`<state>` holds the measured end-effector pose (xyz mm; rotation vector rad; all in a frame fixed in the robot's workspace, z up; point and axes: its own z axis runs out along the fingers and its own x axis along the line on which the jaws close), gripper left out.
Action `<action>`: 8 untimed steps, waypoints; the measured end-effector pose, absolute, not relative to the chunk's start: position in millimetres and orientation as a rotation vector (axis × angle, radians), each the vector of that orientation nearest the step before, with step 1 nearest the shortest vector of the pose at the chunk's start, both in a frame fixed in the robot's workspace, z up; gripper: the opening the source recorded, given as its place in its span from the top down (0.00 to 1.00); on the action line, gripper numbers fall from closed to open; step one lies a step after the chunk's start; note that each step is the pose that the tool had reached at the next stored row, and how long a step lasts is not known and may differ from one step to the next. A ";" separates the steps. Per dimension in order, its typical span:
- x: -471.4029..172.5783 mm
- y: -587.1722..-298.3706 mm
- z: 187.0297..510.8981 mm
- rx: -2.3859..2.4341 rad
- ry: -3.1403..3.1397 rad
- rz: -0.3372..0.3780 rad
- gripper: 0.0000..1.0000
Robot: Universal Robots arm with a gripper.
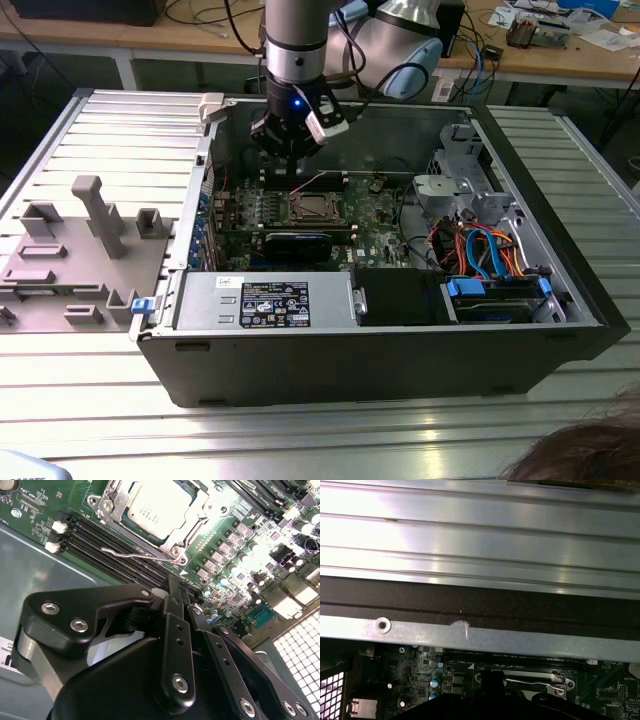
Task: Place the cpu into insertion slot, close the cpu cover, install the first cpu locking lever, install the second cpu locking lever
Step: 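Install the first cpu locking lever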
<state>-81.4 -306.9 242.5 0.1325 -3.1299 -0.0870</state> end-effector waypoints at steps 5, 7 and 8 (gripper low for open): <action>-81.2 -306.9 241.8 0.132 -3.130 -0.087 0.89; -81.2 -306.9 241.4 0.132 -3.130 -0.087 0.89; -81.2 -306.9 241.2 0.132 -3.130 -0.087 0.89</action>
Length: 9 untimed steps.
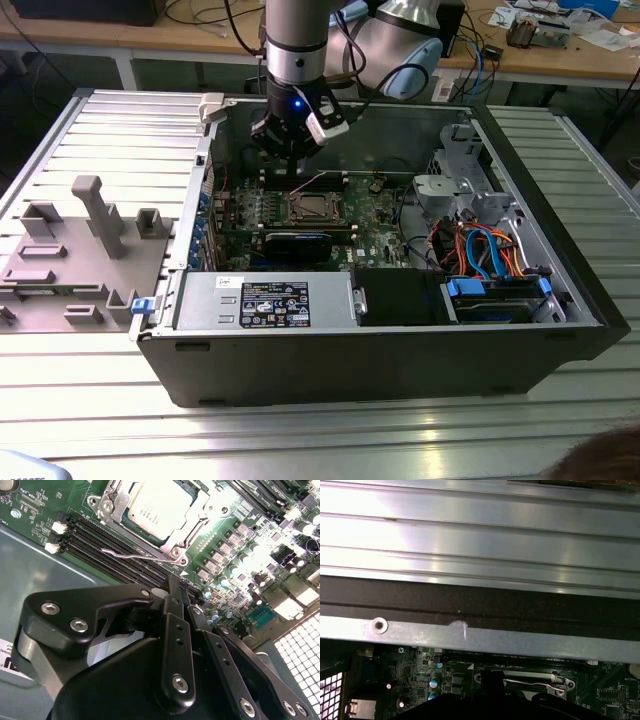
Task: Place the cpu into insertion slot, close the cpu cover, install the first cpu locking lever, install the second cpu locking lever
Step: 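Install the first cpu locking lever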
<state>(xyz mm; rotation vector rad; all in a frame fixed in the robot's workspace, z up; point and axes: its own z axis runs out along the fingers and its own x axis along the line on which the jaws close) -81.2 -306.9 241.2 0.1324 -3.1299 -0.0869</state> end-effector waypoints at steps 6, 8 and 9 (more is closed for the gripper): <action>-80.3 -306.9 239.5 0.133 -3.130 -0.087 0.89; -80.1 -306.9 239.1 0.132 -3.130 -0.087 0.89; -79.9 -306.9 238.9 0.132 -3.130 -0.087 0.89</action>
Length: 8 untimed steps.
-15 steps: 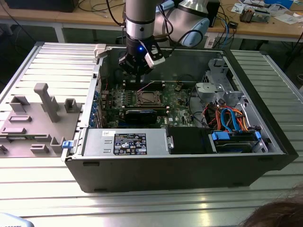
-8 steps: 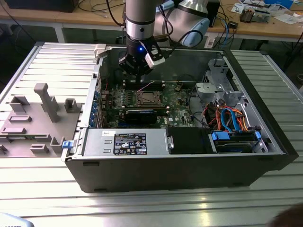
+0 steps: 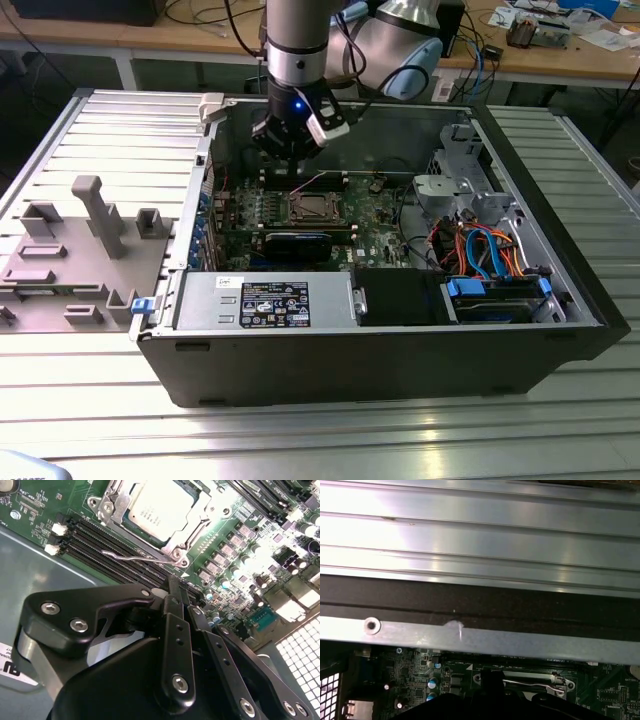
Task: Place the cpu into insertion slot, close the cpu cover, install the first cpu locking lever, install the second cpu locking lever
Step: 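Install the first cpu locking lever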
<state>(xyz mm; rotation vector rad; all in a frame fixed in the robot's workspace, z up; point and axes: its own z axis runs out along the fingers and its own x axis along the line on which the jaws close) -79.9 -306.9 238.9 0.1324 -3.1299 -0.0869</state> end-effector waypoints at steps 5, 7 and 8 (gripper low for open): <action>-79.2 -306.9 237.9 0.132 -3.130 -0.087 0.89; -78.8 -306.9 237.3 0.132 -3.130 -0.087 0.89; -78.7 -306.9 237.1 0.132 -3.130 -0.087 0.89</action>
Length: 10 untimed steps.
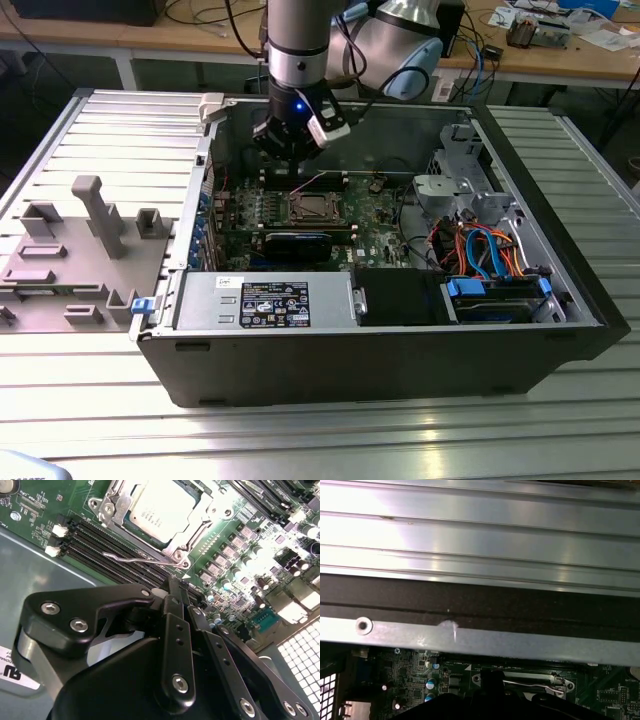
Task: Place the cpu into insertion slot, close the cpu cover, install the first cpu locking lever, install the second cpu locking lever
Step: 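Install the first cpu locking lever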
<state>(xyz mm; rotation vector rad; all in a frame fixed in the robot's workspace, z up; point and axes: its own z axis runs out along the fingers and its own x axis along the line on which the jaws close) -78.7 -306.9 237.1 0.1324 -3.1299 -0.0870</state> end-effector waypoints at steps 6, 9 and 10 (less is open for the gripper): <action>-77.8 -306.9 235.5 0.132 -3.130 -0.087 0.89; -77.6 -306.9 233.8 0.132 -3.130 -0.087 0.89; -77.4 -306.7 233.2 0.133 -3.130 -0.087 0.89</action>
